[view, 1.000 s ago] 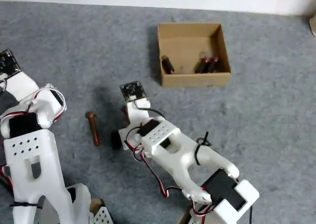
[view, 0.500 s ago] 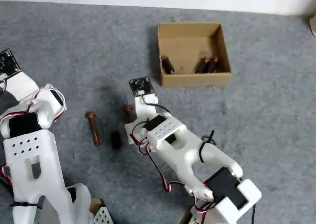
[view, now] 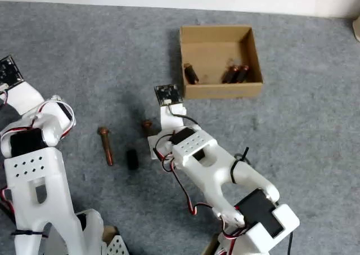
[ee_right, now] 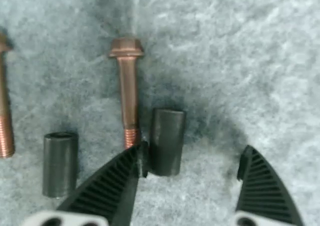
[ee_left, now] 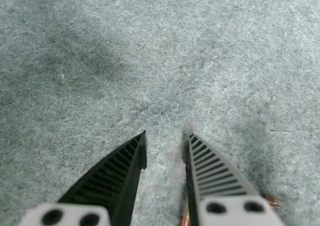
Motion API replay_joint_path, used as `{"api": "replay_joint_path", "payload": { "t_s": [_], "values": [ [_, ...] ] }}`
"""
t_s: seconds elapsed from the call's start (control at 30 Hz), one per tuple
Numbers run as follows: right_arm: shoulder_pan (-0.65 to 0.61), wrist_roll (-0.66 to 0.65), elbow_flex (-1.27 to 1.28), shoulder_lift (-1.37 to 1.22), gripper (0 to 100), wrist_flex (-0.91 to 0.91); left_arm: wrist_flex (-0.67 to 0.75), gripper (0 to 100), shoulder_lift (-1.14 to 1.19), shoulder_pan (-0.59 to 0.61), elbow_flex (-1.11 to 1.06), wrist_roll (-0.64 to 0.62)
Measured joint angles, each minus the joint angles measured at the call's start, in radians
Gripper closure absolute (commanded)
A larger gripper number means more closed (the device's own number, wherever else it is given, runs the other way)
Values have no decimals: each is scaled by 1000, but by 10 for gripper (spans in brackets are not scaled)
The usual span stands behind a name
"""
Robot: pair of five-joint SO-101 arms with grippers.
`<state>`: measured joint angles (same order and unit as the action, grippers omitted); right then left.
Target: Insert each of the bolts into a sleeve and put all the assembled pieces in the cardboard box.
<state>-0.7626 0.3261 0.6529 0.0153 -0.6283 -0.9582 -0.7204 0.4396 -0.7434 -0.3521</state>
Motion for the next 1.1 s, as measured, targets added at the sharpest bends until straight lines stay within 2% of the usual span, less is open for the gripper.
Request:
{"api": "replay_joint_path", "payload": {
  "t_s": [0.07, 0.23, 0.37, 0.6, 0.77, 0.9, 1.1],
  "values": [
    [0, 0, 0, -3, 749, 14, 0, 867, 0, 0, 0, 0],
    [5, -5, -5, -92, 903, 48, 0, 867, 0, 0, 0, 0],
    [12, -5, -58, -146, 988, 48, 0, 867, 0, 0, 0, 0],
    [14, -5, -83, -164, 995, 43, 0, 867, 0, 0, 0, 0],
    [14, -5, -115, -149, 995, -41, 5, 870, 0, -8, -18, 0],
    [9, -17, -91, -28, 995, -114, 74, 867, 2, -110, -77, 14],
    [-6, -152, 100, 336, 995, -144, 153, 861, 175, -285, -80, 60]
  ]
}}
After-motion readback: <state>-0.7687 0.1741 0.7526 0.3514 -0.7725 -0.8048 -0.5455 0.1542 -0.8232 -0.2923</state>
